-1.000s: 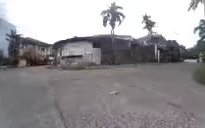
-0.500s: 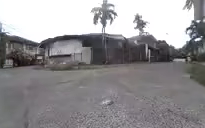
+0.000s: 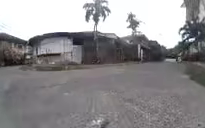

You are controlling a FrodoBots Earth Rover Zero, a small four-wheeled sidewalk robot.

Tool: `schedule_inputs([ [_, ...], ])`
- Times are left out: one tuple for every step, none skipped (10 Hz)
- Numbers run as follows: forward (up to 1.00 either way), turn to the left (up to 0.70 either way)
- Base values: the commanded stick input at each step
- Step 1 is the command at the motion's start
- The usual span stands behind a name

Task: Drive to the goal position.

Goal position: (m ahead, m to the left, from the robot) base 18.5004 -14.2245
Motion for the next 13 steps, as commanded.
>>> schedule_inputs([
  [1.0, -0.22],
  [1.0, -0.22],
  [1.0, -0.22],
  [1.0, -0.22],
  [1.0, -0.22],
  [1.0, -0.22],
  [1.0, -0.22],
  [1.0, -0.22],
  [1.0, -0.22],
  [1.0, -0.22],
  [1.0, -0.22],
  [1.0, -0.22],
  [1.0, -0.22],
])
